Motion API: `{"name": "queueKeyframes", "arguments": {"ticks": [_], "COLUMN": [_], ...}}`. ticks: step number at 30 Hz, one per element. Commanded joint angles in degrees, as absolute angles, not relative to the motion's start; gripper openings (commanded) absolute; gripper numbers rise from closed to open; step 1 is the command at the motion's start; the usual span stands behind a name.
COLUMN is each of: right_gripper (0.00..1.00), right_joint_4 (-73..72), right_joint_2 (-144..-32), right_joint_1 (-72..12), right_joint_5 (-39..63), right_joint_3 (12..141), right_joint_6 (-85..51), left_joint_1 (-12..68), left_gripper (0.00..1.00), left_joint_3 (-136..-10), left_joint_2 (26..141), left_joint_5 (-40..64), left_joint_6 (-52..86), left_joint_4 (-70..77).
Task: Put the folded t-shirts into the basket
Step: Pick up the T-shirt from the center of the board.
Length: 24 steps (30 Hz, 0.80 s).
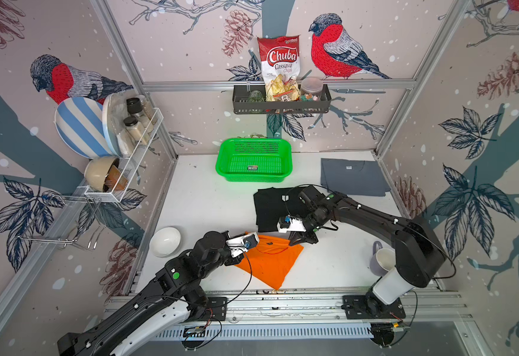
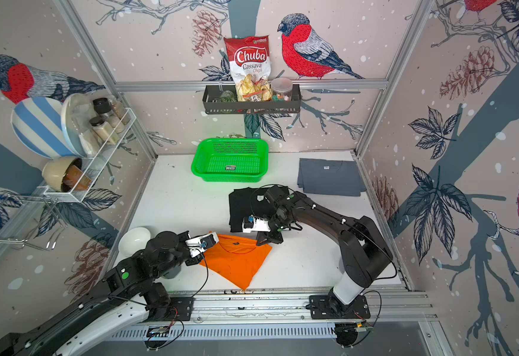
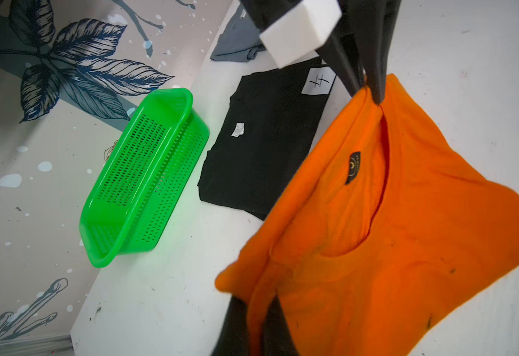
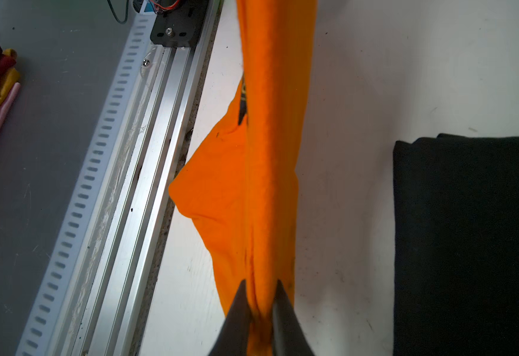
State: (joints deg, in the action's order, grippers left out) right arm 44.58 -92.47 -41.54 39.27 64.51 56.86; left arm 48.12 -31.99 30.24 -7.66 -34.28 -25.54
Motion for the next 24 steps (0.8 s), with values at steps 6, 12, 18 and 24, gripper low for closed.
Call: {"name": "queueKeyframes", "arguments": {"ticks": [6,12,18,24], "right_gripper": [0.0,0.0,0.0,0.0], "right_joint_4": [37.9,27.1,16.8,17.9], "right_joint_2": [-87.7,-80.2,-77.0,-83.1], "right_joint_1": [-42.0,-41.6,-39.8,-39.5], "right_joint_5": [37.1,30.9,19.7,11.6], "right_joint_3": [64.3,66.3,70.4,80.4], "right_joint_6": [49.0,37.0,32.1,35.8], "left_joint_1": [45.8,45.2,42.7,33.9], "left_gripper": [0.0,0.0,0.0,0.0], "left_joint_3": [-36.3,-48.3,-59.5,-62.9], "left_joint_2": [31.0,38.0,47.6,54.9], "left_joint_5": [-7.1,-5.3,-11.1,-8.6], "left_joint_6": [-28.1,-23.3,-18.8,-18.9], "left_joint_4": [-20.7,-23.5,-21.6,-13.1]}}
